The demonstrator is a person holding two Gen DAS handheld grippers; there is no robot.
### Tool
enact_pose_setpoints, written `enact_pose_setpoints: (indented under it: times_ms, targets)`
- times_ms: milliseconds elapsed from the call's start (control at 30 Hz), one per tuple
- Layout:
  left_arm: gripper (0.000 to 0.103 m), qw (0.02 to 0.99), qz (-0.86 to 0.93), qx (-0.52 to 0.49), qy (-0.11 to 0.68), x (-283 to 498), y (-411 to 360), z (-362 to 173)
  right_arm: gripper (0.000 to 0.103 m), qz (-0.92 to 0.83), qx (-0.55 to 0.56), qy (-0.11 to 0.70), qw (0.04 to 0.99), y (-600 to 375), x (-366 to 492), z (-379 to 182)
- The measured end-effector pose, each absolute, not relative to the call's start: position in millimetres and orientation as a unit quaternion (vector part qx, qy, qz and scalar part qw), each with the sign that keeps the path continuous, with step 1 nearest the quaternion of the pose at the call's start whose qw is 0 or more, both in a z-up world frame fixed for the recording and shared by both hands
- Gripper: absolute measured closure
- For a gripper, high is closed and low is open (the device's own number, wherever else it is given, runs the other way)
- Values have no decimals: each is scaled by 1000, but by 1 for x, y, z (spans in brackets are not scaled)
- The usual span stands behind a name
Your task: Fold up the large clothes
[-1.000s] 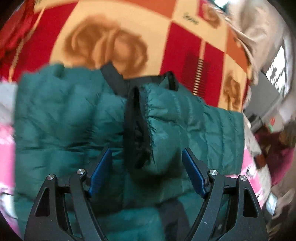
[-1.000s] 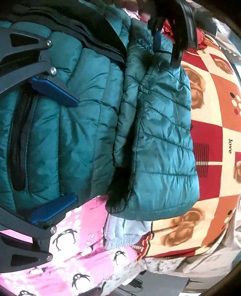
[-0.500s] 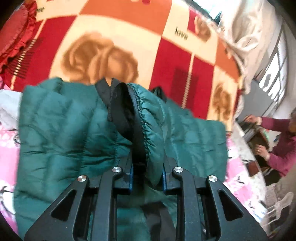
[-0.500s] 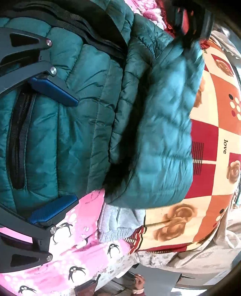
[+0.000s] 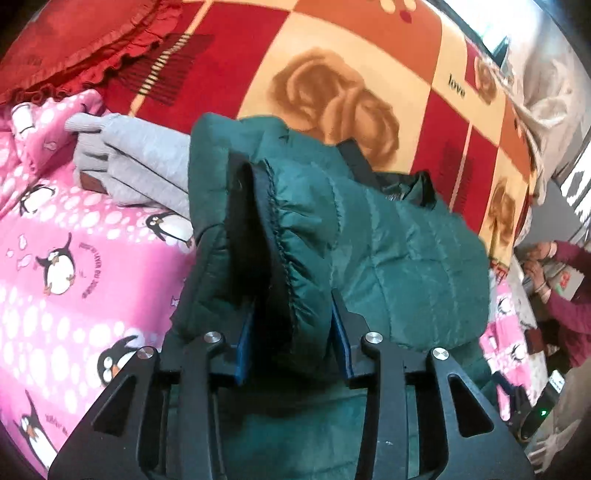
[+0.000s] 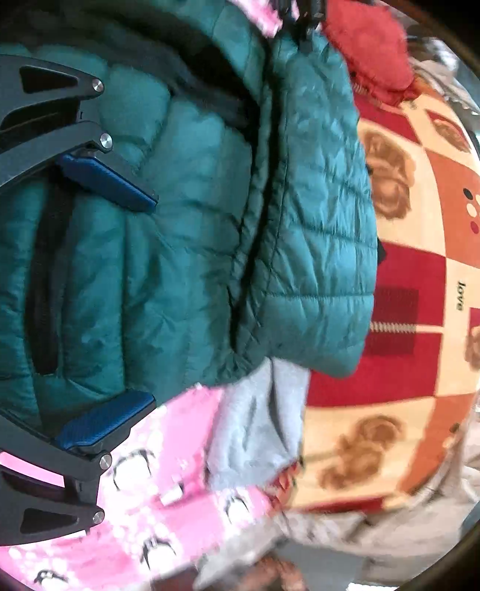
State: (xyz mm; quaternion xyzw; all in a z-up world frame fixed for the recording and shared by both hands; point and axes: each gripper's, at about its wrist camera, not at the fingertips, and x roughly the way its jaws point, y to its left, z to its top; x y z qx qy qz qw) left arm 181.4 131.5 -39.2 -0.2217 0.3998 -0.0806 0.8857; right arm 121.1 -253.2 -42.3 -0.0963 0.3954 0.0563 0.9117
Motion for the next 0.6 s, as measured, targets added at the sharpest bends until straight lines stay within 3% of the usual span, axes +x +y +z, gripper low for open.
enact_pose_setpoints:
  times_ms: [67, 167, 233, 267, 300, 433, 533, 600]
  targets:
    - [68, 901, -56, -219, 371, 170, 138, -23, 6, 65, -67, 378, 921, -266, 118, -23]
    - [51, 935, 49, -212, 280, 142, 151, 12, 6, 59, -38, 327, 942, -283, 125, 17]
    - [47, 946, 69, -193, 252, 135, 141, 26, 13, 74, -16, 313, 947, -284, 145, 34]
    - [47, 948, 36, -179, 259, 141, 128, 27, 26, 87, -11, 313, 946, -279, 159, 39]
    - [47, 946, -6, -167, 279, 152, 112, 24, 30, 96, -13, 314, 945, -273, 170, 41]
    - [47, 935, -23, -86, 342, 190, 68, -10, 30, 120, -21, 337, 934, -252, 218, 18]
    - [50, 919, 12, -63, 389, 208, 64, -50, 29, 106, -22, 408, 907, -258, 252, -28]
    - [50, 916, 4, -88, 391, 208, 71, -66, 13, 96, 5, 452, 887, -273, 266, -55]
